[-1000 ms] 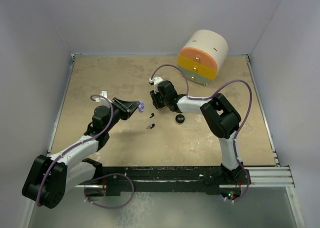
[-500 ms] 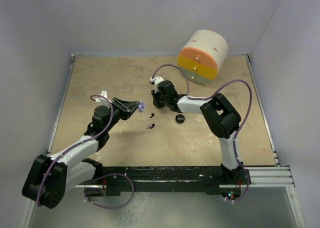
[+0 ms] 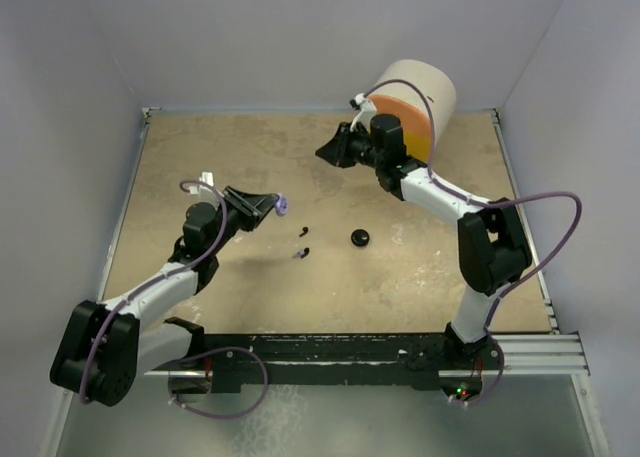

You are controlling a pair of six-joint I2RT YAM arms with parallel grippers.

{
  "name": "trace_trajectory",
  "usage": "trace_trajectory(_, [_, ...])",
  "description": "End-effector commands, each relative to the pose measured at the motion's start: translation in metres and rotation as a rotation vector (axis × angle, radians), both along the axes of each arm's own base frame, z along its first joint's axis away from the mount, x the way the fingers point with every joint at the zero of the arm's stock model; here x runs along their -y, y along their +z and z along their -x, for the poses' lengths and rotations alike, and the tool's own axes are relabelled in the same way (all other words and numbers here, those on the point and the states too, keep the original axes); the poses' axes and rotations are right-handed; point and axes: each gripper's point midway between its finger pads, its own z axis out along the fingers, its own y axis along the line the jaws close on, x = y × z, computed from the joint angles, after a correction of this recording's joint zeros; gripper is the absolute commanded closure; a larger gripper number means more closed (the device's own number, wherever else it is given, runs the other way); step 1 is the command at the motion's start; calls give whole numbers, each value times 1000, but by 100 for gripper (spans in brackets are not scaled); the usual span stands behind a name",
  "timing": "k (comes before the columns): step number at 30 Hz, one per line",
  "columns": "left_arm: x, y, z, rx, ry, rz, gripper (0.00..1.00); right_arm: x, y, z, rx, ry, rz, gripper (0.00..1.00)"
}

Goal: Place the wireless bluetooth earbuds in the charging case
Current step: Pick up the earbud from the center of the board.

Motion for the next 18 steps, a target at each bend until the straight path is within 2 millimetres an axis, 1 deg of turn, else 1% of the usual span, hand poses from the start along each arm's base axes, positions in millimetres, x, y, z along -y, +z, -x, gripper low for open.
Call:
trace_trajectory(1, [7,59,-23,202,-53,5,100,-11,63,13,28,117,-178,100])
trace_trajectory(4, [12,67,-30,237,-86,46,100,-10,71,19,3,163,-225,100])
trace_trajectory(5, [13,66,-33,241,-94,52,100,-10,72,21,-6,177,-238,100])
trace_trajectory(7, [15,68,-35,254,-101,56,100,-11,73,25,-34,186,-269,100])
trace_trajectory(9, [15,69,-36,259,-103,58,100,-12,73,35,-74,223,-330,100])
trace_trajectory(10, [15,68,-37,258,-103,57,100,-13,72,41,-105,249,-367,100])
trace_trajectory(14, [16,65,-37,252,-110,56,100,-12,72,55,-194,301,-492,100])
trace_trajectory(18, [16,60,-38,245,-114,51,100,-9,73,58,-256,257,-579,100])
